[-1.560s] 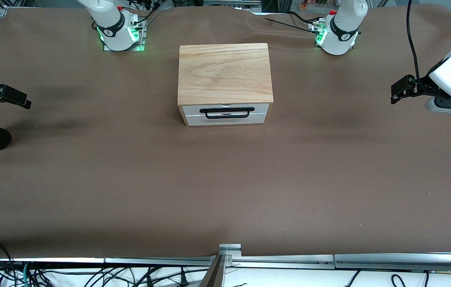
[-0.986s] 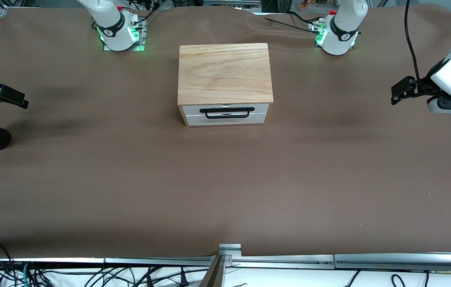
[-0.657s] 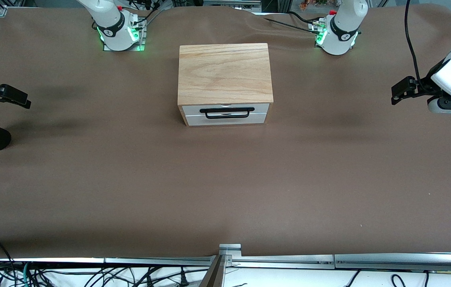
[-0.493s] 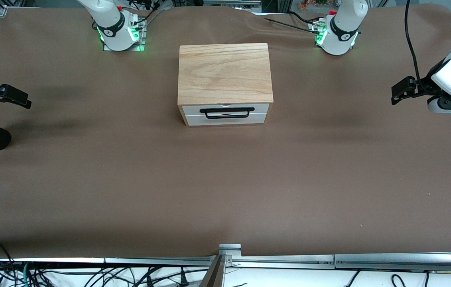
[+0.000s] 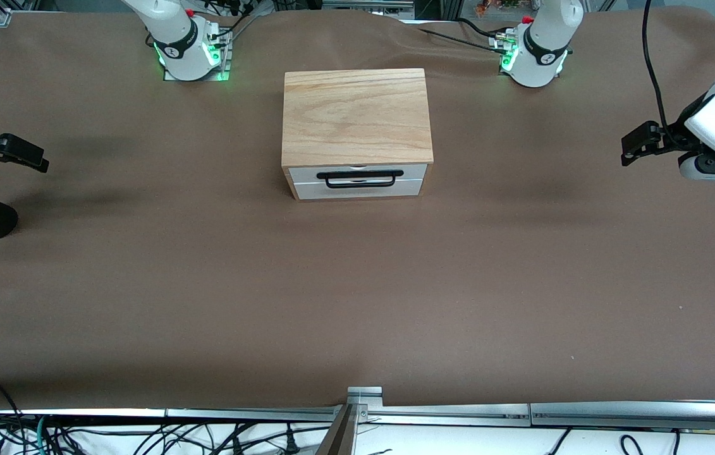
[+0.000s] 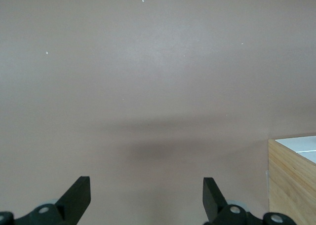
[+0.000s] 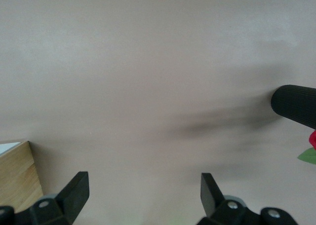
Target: Pull top drawer with both arms simultaneously
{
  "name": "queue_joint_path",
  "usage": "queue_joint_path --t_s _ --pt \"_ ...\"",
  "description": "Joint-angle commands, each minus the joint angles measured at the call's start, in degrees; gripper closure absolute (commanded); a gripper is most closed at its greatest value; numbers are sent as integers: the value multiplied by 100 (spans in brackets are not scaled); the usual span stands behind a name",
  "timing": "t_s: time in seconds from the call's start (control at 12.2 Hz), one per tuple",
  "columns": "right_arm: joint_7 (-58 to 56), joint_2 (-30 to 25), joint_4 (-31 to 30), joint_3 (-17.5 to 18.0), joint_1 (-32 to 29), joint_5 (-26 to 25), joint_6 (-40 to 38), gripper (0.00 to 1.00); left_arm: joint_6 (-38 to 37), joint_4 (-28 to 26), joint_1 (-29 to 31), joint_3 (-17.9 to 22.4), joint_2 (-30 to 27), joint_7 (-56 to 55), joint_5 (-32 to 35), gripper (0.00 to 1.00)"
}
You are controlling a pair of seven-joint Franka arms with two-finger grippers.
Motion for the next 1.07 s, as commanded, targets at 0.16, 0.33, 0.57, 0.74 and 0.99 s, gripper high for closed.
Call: queue_joint_path --t_s 0.16,0.33,0.57,0.74,0.99 --pt "-38 -21 64 19 -12 -74 -78 0 -142 157 33 -46 47 -91 64 0" --pt "-38 -21 64 19 -13 -92 -78 0 -142 157 33 -46 56 -91 55 0" --pt "-21 -21 64 19 -13 -188 -78 0 -150 157 33 -46 56 -91 64 0" --pt "58 -21 64 19 -13 -188 -69 0 -150 157 33 -46 56 -91 63 0" --pt "59 -3 55 19 -13 -188 -78 0 -150 157 33 -46 56 -91 55 0"
